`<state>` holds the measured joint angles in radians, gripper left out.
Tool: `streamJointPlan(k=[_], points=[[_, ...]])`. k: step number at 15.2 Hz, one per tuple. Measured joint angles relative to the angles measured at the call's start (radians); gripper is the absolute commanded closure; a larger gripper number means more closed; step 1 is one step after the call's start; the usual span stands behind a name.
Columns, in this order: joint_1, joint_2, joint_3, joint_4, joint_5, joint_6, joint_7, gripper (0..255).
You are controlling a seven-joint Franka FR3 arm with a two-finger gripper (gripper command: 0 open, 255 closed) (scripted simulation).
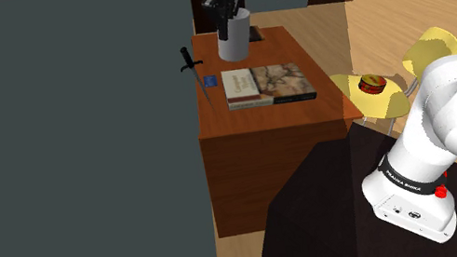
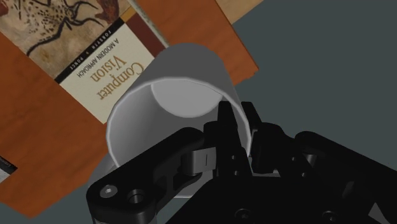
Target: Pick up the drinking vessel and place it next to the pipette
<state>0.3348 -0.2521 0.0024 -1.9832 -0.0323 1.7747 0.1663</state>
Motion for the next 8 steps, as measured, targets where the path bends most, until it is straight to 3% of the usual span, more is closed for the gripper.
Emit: streamJointPlan(k=[8], points=[[0.0, 0.003, -0.001, -0.106, -0.001, 0.109, 0.003, 255]])
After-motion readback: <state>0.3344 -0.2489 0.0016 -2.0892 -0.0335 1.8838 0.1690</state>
